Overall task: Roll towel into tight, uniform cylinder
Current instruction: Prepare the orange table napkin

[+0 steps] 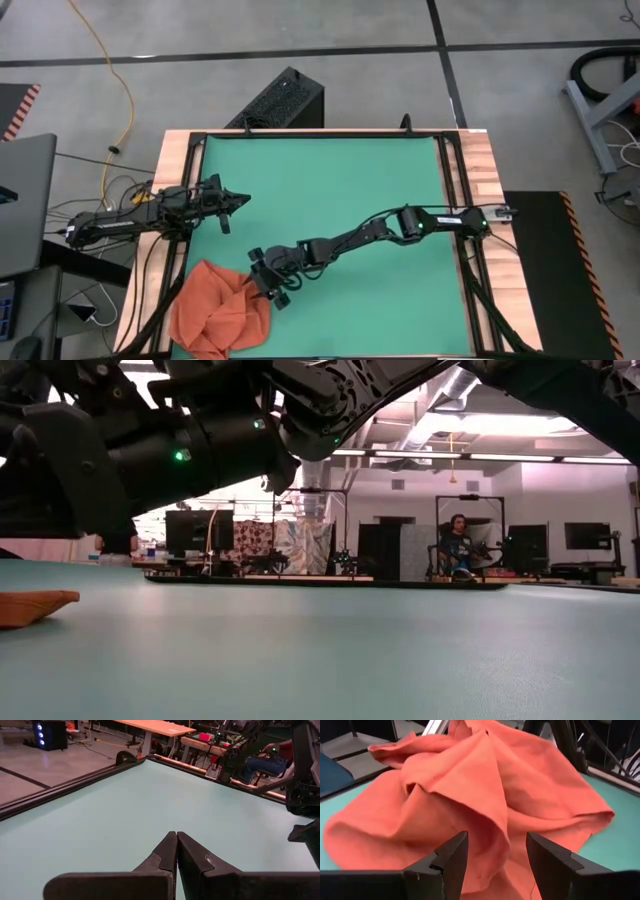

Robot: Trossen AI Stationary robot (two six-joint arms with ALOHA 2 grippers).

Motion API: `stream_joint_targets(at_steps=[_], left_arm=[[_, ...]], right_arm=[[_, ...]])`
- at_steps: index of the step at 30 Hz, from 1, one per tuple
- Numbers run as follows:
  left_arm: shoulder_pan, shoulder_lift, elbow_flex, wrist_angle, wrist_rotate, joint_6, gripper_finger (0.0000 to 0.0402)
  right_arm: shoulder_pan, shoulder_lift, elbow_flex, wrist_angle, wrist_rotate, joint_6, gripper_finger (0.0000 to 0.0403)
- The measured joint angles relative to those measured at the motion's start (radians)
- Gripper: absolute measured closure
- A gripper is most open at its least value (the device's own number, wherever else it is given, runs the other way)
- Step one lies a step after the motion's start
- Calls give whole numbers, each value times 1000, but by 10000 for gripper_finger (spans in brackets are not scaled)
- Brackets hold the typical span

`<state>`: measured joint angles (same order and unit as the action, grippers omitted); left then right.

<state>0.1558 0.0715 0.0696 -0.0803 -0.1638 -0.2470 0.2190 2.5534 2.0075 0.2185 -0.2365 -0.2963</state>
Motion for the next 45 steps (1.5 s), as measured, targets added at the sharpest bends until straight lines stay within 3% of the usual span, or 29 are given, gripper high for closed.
stream_joint_targets(at_steps=[15, 21, 26, 30, 37, 41, 45], left_arm=[[0, 0, 0, -1, -1, 1, 401], [0, 0, 0, -6, -2, 1, 401], [0, 0, 0, -6, -2, 1, 401], [0, 0, 0, -6, -1, 0, 401], [0, 0, 0, 7, 80, -36, 401], [0, 0, 0, 50, 80, -51, 401], [0, 0, 0, 95, 61, -42, 401]], right_arm=[[0, 24, 0, 47, -27, 0, 212], [-1, 21, 0, 75, -51, -1, 283], [-1, 22, 0, 71, -53, -10, 381], [-1, 18, 0, 74, -44, -25, 391], [9, -100, 0, -157, 327, -48, 399], [9, -191, 2, -374, 614, -29, 400], [10, -272, 0, -644, 970, 100, 401]])
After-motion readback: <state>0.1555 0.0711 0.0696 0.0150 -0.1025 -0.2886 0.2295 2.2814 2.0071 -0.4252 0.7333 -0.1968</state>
